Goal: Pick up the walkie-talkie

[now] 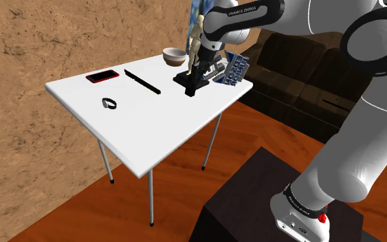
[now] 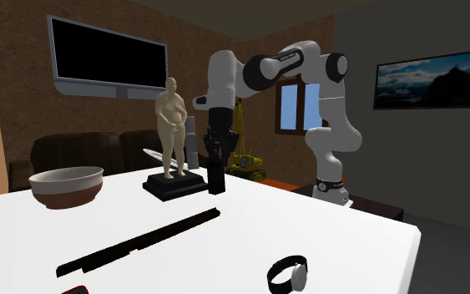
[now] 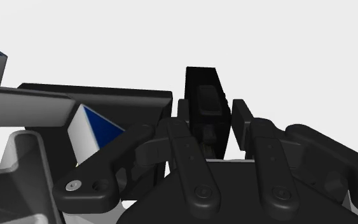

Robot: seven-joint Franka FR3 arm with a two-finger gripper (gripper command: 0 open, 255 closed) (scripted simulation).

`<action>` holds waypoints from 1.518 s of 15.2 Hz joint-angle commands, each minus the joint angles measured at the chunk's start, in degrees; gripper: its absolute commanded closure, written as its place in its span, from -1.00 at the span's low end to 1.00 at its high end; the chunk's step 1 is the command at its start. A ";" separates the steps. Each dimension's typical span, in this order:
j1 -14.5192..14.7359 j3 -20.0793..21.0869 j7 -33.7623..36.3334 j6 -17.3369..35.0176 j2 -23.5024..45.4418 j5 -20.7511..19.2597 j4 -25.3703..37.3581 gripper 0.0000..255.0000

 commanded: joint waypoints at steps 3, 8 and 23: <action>0.00 0.00 -0.01 0.04 0.02 0.00 -0.04 1.00; 0.02 0.02 0.01 0.10 0.05 0.01 -0.05 1.00; -0.10 -0.23 2.07 -10.79 -1.67 -1.24 9.30 1.00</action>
